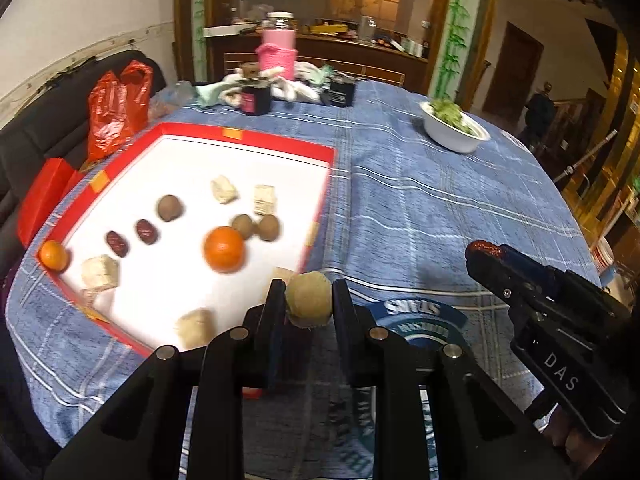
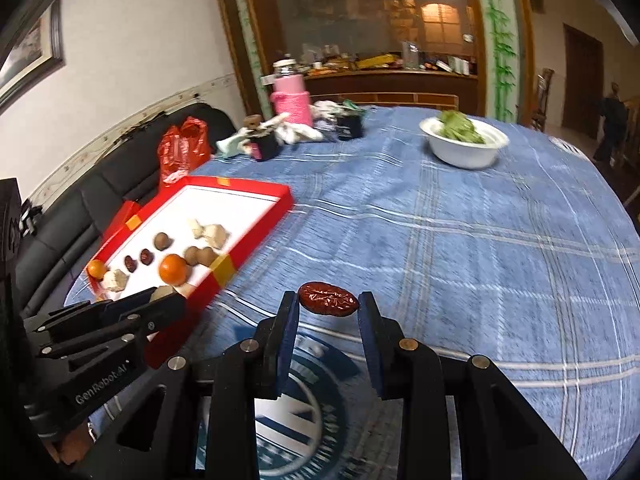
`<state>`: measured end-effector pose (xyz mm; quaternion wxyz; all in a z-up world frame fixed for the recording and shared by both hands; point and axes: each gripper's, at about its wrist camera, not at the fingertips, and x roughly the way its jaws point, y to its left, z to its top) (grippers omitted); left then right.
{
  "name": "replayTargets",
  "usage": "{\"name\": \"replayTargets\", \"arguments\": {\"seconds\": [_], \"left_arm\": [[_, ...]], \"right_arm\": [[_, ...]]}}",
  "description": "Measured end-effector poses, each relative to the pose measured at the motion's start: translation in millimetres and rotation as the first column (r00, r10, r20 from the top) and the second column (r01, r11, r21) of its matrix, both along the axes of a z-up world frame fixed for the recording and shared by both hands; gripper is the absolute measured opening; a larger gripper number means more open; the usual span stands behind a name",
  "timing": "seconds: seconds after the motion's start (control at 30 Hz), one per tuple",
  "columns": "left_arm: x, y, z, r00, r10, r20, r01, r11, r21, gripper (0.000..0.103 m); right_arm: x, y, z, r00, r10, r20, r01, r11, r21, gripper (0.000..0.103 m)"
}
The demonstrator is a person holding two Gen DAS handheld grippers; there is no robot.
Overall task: Organize fruits
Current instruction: 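Lift the held cube and date and carry them toward the white box, then lower the cube and date into the box and open both tools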
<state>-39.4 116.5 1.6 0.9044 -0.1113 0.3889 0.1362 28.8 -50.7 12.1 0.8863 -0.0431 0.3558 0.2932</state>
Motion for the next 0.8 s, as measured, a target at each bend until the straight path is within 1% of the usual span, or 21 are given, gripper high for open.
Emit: {"name": "replayTargets", "arguments": {"seconds": [0.17, 0.33, 0.47, 0.8], "left_arm": [[-6.5, 23.8, 2.0, 0.998, 0.066, -0.003, -0.066, 0.998, 0.008, 0.021], [-10.7, 47.2, 4.1, 0.991, 0.133, -0.002, -0.133, 0.991, 0.019, 0.021], [-11.7, 61.9, 4.9, 0.986, 0.168, -0.003, -0.168, 0.986, 0.020, 0.021], [-12.4, 93.4, 10.5, 0.973, 0.230, 0.015, -0.231, 0.973, 0.022, 0.021]], "right_arm": [[-4.5, 35.7, 9.2, 0.996, 0.083, 0.021, -0.083, 0.996, -0.007, 0.031], [-7.9, 70.8, 15.4, 0.988, 0.150, 0.033, -0.149, 0.989, -0.012, 0.031], [-8.8, 93.0, 18.4, 0.981, 0.189, 0.035, -0.189, 0.982, -0.010, 0.031], [-15.2, 119.3, 22.9, 0.968, 0.247, 0.042, -0.247, 0.969, -0.007, 0.031]]}}
